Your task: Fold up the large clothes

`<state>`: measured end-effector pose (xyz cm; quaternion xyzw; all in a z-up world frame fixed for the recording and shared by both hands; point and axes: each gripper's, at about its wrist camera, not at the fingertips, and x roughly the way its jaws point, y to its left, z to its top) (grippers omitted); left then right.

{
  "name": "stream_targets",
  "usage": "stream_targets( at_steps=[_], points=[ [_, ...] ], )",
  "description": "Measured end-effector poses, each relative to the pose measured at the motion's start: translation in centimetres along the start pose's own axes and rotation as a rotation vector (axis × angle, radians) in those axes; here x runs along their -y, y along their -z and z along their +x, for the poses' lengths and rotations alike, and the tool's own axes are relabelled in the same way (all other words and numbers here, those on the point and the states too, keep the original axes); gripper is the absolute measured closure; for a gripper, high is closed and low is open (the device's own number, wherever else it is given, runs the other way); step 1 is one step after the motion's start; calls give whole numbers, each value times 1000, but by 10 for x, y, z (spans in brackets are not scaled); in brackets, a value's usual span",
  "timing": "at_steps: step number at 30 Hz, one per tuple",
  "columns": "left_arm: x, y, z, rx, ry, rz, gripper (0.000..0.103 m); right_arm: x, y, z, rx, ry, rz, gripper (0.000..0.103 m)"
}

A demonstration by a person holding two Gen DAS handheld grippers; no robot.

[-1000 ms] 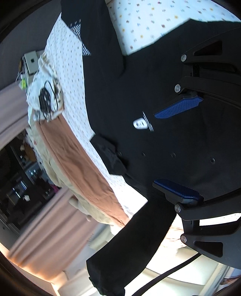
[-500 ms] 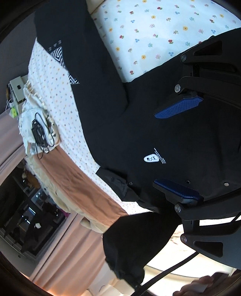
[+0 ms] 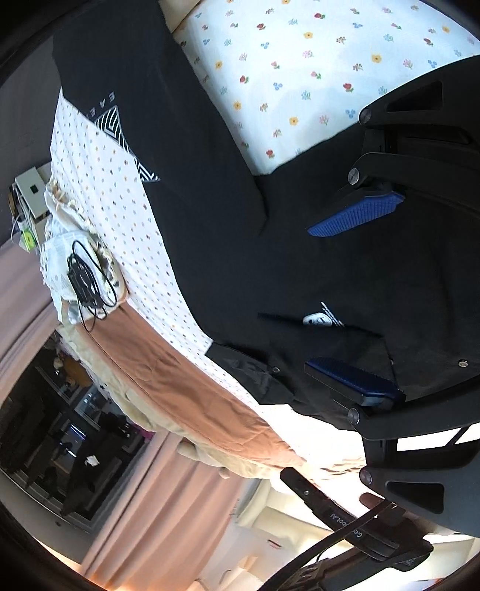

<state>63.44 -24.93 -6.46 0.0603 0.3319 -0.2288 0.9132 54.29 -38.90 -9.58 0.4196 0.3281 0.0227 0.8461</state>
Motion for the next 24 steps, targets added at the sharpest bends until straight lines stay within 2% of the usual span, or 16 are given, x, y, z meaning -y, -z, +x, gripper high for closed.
stream_targets(
  at_steps=[1,2,3,7,13,19,24],
  points=[
    [-2,1,-2,3,6,-15,55,1,0,0,0,6,3,37],
    [-5,2,-4,10,6,-28,16,2,-1,2,-3,11,5,37],
    [-9,5,-10,24,7,-45,0,2,-1,3,-7,14,3,37],
    [-31,18,-35,55,-23,-115,0,-13,3,9,-27,14,-44,37],
    [-68,51,-79,62,-129,-211,0,-43,12,23,-51,25,-151,37],
    [-99,97,-133,174,-270,-258,0,-84,25,44,-71,57,-323,37],
    [-134,128,-141,209,-253,-388,0,-110,39,56,-73,96,-440,37]
  ],
)
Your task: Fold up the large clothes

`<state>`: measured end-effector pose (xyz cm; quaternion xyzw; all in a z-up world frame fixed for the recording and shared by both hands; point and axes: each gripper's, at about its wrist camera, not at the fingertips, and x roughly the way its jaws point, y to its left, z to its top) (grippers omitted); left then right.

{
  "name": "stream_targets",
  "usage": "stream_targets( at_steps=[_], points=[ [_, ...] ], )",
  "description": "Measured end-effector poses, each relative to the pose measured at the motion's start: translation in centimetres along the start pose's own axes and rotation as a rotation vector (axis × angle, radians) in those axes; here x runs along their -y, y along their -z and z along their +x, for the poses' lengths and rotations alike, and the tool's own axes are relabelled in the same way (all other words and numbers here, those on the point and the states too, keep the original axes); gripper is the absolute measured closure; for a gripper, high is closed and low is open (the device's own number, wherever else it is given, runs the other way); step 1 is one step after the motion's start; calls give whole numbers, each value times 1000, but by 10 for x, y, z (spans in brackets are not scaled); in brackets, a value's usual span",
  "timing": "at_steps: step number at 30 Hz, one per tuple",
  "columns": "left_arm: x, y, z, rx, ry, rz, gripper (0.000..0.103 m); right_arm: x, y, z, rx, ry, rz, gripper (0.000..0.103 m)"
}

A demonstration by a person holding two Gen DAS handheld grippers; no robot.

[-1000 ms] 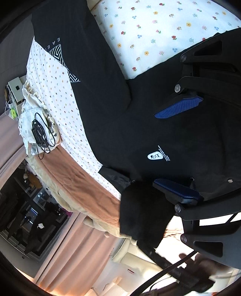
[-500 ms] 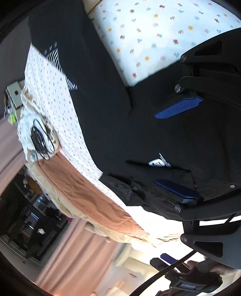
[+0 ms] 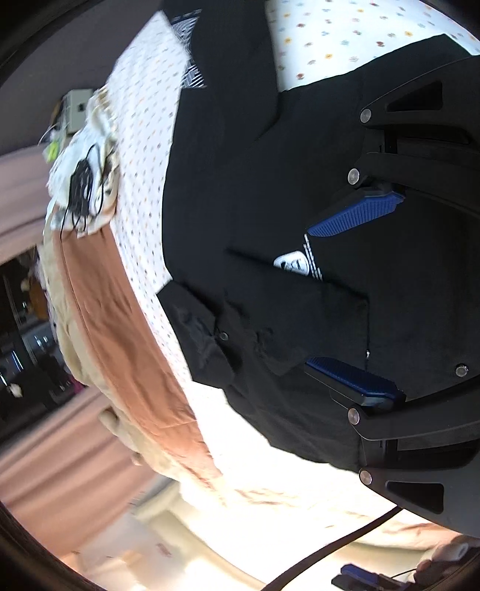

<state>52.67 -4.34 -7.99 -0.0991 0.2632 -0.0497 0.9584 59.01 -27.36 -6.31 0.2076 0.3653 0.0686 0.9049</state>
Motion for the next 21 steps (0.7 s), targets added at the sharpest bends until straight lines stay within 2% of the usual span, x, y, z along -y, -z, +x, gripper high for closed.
stream_targets(
  at_steps=[5,8,15,21],
  points=[
    [-34,9,28,-96,0,-86,0,-32,-3,8,4,53,-95,37],
    [-56,12,32,-114,-13,-149,0,-58,-5,17,12,118,-175,37],
    [-89,15,28,-108,-34,-238,0,-111,-2,59,-36,223,-349,37],
    [-108,17,34,-128,-26,-301,0,-133,1,95,-59,318,-457,37]
  ],
)
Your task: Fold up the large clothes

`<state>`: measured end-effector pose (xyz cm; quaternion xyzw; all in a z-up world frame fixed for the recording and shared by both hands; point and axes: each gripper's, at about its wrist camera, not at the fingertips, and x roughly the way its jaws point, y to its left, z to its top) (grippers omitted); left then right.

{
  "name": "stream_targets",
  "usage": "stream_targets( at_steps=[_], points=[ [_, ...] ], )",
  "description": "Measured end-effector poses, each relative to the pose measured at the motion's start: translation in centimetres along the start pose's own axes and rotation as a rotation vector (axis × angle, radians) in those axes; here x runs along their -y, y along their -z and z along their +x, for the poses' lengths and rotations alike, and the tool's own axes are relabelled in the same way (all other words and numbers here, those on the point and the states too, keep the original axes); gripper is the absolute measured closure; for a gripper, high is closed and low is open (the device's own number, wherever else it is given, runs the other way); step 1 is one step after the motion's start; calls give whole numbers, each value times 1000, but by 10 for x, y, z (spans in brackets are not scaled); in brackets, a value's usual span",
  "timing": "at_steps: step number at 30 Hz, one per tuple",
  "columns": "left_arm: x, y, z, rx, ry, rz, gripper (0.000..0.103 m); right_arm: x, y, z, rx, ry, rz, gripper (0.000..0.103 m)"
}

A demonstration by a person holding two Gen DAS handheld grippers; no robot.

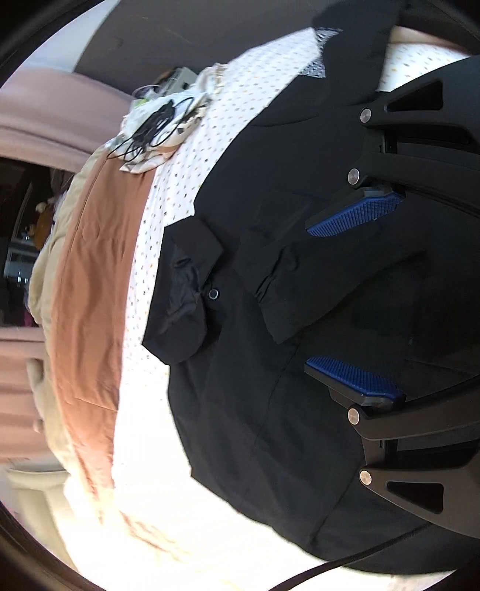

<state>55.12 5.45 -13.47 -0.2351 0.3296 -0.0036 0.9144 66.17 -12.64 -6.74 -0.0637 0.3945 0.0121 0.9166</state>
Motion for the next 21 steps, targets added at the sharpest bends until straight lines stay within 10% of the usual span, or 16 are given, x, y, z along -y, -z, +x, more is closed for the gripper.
stream_targets(
  at_steps=[6,8,13,21],
  points=[
    [-4,0,3,-12,-10,-5,0,-11,0,32,-50,71,-28,37],
    [-4,0,3,-12,-2,-8,0,-8,0,32,-50,63,-30,72],
    [3,1,2,-11,7,14,0,26,2,10,-11,50,56,93],
    [10,4,3,-12,8,28,0,122,36,-19,32,25,388,93]
  ],
)
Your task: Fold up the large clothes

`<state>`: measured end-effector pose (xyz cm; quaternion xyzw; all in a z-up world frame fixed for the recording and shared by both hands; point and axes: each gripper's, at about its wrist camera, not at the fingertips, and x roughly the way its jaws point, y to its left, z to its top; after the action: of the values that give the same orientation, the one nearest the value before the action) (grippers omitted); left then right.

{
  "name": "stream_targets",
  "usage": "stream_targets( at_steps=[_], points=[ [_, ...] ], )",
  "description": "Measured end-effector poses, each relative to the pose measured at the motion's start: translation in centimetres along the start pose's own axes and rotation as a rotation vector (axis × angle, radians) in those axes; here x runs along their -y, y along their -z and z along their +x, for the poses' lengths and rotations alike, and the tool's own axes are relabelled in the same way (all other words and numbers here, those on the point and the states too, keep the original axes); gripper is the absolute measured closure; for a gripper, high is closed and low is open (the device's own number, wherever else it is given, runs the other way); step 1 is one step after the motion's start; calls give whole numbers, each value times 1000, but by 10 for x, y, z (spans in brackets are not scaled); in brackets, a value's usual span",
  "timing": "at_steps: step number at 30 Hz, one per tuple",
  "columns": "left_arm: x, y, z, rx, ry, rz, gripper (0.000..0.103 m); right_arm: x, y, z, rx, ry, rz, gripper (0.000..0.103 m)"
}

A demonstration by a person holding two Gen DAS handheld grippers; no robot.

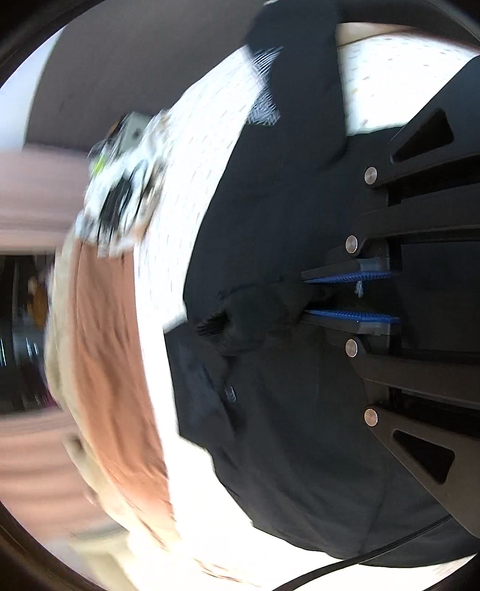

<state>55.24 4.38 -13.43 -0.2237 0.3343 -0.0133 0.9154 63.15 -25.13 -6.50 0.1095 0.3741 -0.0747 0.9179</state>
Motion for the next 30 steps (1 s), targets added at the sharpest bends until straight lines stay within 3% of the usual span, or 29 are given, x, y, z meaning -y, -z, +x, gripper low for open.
stream_targets(
  at_steps=[2,6,7,8,10,11,16,18,19,20,30],
  points=[
    [2,1,0,-3,2,5,0,26,6,-1,-16,-54,102,92],
    [3,2,-2,-1,14,-1,0,75,23,14,-138,-230,352,90],
    [4,2,-2,-1,14,1,0,80,26,15,-143,-248,373,80],
    [5,3,-2,-2,15,5,0,82,29,15,-139,-256,379,53],
    [8,4,-2,-4,14,16,0,83,36,13,-126,-280,389,11],
    [9,4,-2,-4,13,19,0,83,39,13,-125,-299,402,10],
    [12,7,0,-10,14,22,0,88,50,24,-126,-405,494,10],
    [13,8,1,-11,6,30,0,89,46,33,-135,-426,468,28],
    [13,8,2,-12,4,30,0,90,47,35,-149,-429,456,53],
    [13,8,2,-14,3,28,0,85,47,42,-169,-443,452,66],
    [11,17,6,-31,-2,12,0,99,41,78,-211,-405,472,83]
  ],
)
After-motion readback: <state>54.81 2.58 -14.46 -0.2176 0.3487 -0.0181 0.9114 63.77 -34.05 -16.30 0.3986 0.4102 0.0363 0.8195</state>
